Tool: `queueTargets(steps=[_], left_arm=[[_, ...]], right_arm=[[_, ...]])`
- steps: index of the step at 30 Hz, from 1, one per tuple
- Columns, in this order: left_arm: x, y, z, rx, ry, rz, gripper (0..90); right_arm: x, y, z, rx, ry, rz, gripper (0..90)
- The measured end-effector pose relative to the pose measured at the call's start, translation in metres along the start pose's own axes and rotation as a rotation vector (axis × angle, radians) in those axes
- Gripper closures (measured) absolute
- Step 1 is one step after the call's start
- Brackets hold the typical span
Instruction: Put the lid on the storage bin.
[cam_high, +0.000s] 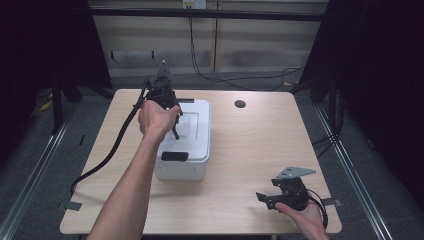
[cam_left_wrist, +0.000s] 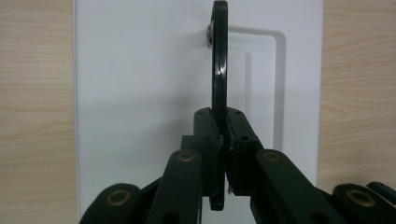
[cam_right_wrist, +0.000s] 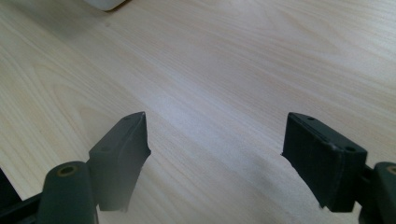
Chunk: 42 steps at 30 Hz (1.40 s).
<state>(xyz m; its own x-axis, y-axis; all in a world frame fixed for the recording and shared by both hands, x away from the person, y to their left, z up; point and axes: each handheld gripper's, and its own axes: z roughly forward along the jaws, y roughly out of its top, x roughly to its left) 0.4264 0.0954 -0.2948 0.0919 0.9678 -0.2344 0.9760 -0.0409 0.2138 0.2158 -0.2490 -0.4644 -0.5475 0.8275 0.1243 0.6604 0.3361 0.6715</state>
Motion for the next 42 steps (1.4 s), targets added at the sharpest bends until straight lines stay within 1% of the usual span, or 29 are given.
queueTargets(steps=[1, 2, 4, 5, 8, 9, 12, 13, 14, 15, 17, 19, 21, 22, 23, 24, 25, 26, 29, 30, 32, 33, 34, 36, 38, 39, 41, 42], left_arm=[[0.0, 0.0, 0.0, 0.0, 0.002, 0.001, 84.8], [0.0, 0.0, 0.001, -0.006, 0.003, -0.006, 84.9], [0.001, 0.0, 0.002, 0.008, 0.003, 0.001, 84.8], [0.0, 0.0, 0.003, 0.011, 0.001, -0.003, 84.7], [-0.001, -0.001, 0.006, 0.0, 0.005, -0.004, 84.5], [-0.001, -0.001, 0.006, 0.003, -0.003, 0.002, 84.1], [0.0, 0.0, 0.005, 0.005, -0.006, 0.018, 81.6], [0.0, 0.0, 0.005, -0.001, 0.002, 0.008, 79.9], [0.001, 0.0, 0.005, 0.008, 0.003, 0.011, 80.2], [0.001, 0.0, 0.005, 0.002, 0.01, 0.011, 81.6], [0.002, 0.001, 0.004, 0.001, 0.006, 0.011, 83.9], [0.002, 0.0, 0.004, -0.008, 0.001, 0.012, 83.8], [0.003, 0.001, 0.005, -0.009, -0.003, 0.017, 80.0], [0.003, 0.001, 0.005, 0.003, -0.006, 0.031, 78.9], [0.003, 0.001, 0.005, -0.003, -0.006, 0.029, 77.3], [0.003, 0.001, 0.005, 0.006, -0.009, 0.04, 75.8], [0.003, 0.001, 0.006, 0.002, -0.012, 0.054, 74.4], [0.003, 0.001, 0.006, 0.001, -0.006, 0.06, 72.0], [0.004, 0.002, 0.006, 0.01, -0.01, 0.079, 65.7], [0.005, 0.002, 0.006, 0.011, -0.017, 0.09, 63.2], [0.01, 0.002, 0.005, 0.011, -0.039, 0.094, 58.7], [0.012, 0.002, 0.006, 0.003, -0.055, 0.093, 56.3], [0.014, 0.002, 0.006, 0.014, -0.059, 0.108, 54.7], [0.017, 0.002, 0.005, 0.0, -0.041, 0.133, 48.1], [0.02, 0.002, 0.004, -0.008, -0.047, 0.151, 44.1], [0.021, 0.001, 0.003, -0.015, -0.056, 0.167, 41.9], [0.024, 0.001, 0.0, -0.029, -0.087, 0.164, 38.9], [0.027, 0.001, 0.0, -0.024, -0.097, 0.178, 37.1]], right_arm=[[0.0, 0.0, 0.0, 0.001, 0.0, -0.001, 21.8], [0.0, 0.0, 0.0, 0.001, 0.001, -0.001, 21.7], [0.0, 0.0, 0.0, 0.003, 0.001, 0.003, 21.7], [0.0, 0.0, 0.0, 0.003, 0.0, 0.002, 21.7], [0.0, 0.0, 0.0, 0.001, 0.001, -0.001, 21.7], [0.0, 0.0, 0.0, 0.001, 0.001, -0.001, 21.7], [0.0, 0.0, 0.0, -0.002, 0.004, -0.002, 21.7], [0.0, 0.0, 0.0, 0.001, 0.001, -0.002, 21.8], [0.0, 0.0, 0.0, 0.001, 0.001, -0.002, 21.7], [0.0, 0.0, 0.0, -0.001, 0.003, -0.001, 21.7], [0.0, 0.0, 0.0, -0.001, 0.004, -0.002, 21.7], [0.0, 0.0, 0.0, 0.0, 0.001, -0.001, 21.7], [0.0, 0.0, 0.0, 0.002, 0.0, -0.001, 21.7], [0.0, 0.0, 0.0, 0.001, 0.002, -0.001, 21.7], [0.0, 0.0, 0.0, 0.0, 0.002, -0.002, 21.7], [0.0, 0.0, 0.0, -0.001, 0.003, -0.002, 21.7], [0.0, 0.0, 0.0, 0.0, 0.001, -0.001, 21.7], [0.0, 0.0, 0.0, -0.001, 0.003, -0.001, 21.7], [0.0, 0.0, 0.0, 0.001, 0.002, -0.002, 21.7], [0.0, 0.0, 0.0, 0.0, 0.002, -0.002, 21.7], [0.0, 0.0, 0.0, 0.001, 0.002, -0.003, 21.7], [0.0, 0.0, 0.0, 0.002, 0.001, -0.002, 21.7], [0.0, 0.0, 0.0, 0.002, 0.001, -0.002, 21.7], [0.0, 0.0, 0.0, 0.004, 0.0, -0.003, 21.7], [0.0, 0.0, 0.0, 0.003, -0.001, -0.005, 21.7], [0.0, 0.0, 0.001, 0.002, -0.001, -0.003, 21.7], [0.0, 0.0, 0.001, 0.003, -0.002, -0.006, 21.7], [0.0, 0.0, 0.001, 0.005, -0.001, -0.002, 21.7]])
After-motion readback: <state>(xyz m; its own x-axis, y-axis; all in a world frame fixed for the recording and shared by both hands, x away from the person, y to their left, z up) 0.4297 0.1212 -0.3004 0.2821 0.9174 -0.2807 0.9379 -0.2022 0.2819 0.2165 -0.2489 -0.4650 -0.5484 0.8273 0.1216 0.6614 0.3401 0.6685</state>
